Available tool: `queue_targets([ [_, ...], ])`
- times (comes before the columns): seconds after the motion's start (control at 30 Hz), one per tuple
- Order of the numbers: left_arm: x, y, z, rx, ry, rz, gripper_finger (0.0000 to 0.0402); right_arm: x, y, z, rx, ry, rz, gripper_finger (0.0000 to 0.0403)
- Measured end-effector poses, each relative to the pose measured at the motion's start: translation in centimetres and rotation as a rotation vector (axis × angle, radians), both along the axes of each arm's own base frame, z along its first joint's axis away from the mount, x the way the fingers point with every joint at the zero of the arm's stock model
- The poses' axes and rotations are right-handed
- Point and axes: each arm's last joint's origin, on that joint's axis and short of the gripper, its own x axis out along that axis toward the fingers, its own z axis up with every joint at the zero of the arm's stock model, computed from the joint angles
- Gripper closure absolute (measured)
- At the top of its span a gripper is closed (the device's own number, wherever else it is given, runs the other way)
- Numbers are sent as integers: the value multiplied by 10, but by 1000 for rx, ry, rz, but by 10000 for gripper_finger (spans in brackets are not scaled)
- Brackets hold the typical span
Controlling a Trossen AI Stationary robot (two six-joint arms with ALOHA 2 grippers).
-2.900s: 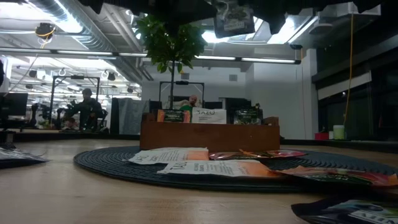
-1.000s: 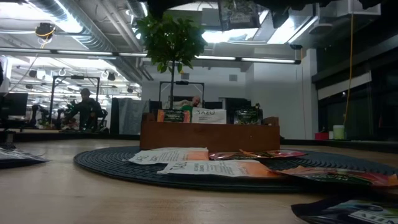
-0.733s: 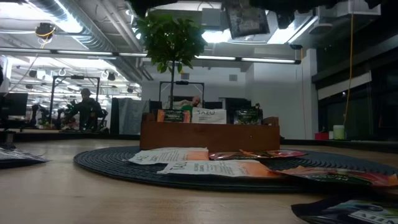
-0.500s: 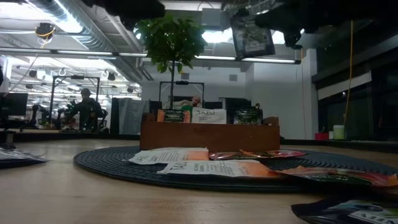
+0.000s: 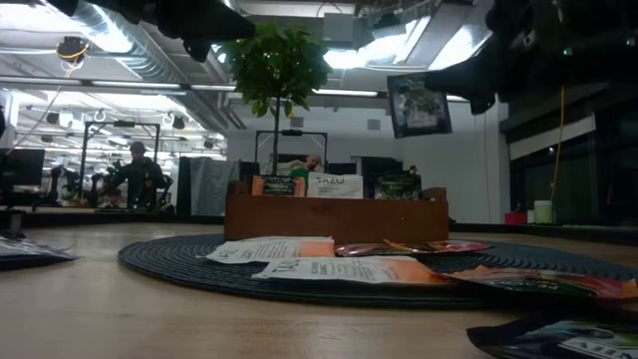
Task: Pick & Place Tea
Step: Put the violet tea bag into the right side of the wooden organizer
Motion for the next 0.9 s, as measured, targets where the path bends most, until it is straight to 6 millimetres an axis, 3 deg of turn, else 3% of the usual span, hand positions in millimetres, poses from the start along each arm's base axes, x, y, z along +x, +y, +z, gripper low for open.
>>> queue_targets([
  [0.47,1,0,-1,1,6,2,398,8,-21,-17,14,44,41,403],
  [0.9,1,0,-2,3,13,2,398,24,-25,-42,-5,65,26,403],
])
